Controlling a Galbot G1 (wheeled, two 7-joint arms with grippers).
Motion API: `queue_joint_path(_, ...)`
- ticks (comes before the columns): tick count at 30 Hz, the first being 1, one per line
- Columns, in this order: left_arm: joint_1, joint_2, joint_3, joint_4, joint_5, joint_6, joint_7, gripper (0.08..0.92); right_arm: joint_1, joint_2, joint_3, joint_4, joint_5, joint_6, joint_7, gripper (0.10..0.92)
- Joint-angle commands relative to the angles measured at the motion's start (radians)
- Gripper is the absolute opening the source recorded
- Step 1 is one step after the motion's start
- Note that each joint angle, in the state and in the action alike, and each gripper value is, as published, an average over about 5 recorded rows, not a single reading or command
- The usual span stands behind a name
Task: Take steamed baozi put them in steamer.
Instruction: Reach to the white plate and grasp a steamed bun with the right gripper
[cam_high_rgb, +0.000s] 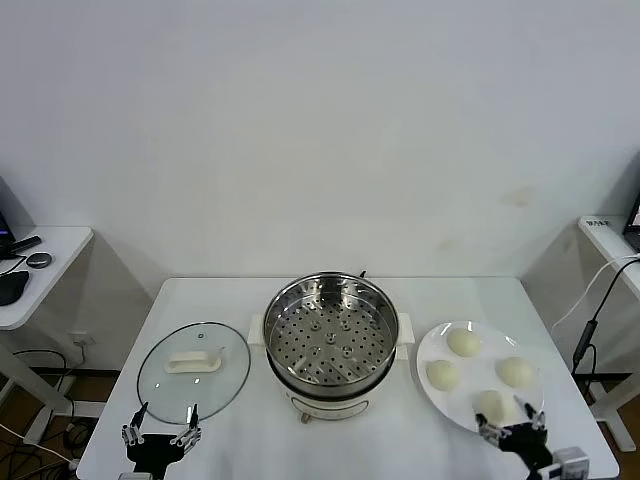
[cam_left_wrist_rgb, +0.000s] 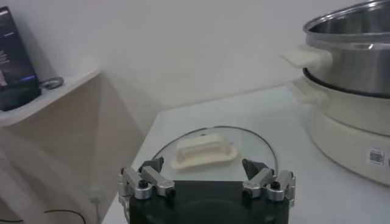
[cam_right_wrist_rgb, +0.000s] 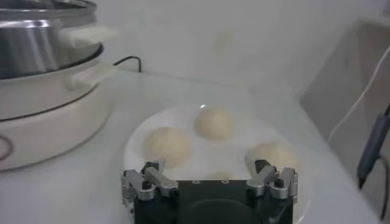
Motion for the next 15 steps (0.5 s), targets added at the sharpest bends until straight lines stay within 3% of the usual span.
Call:
queue_joint_path(1,0.009,-0.014,0.004,-0.017,-0.001,0.012,0.0,0.823,0.222,-0.169,0.09,-0.031,-0.197,-0.015,-0.19,0.823)
queue_joint_path(8,0.015,-0.023,0.001,-0.02,0.008,0.01,-0.005,0.823,0.39,-0.445,0.042,-0.08,-0.365,0.013,-0.529,0.823)
queue_joint_path(12,0.019,-0.027,-0.007,-0.023,0.002,0.011,-0.008,0.823,0.558,-0.611,-0.03,-0.186,-0.454,0.046,-0.781,0.823)
queue_joint_path(15,0.02,-0.031,-0.011,-0.03,-0.007,0.014,-0.006,0.823,0.705,-0.727,-0.172,-0.275,-0.461,0.072,-0.86,0.823)
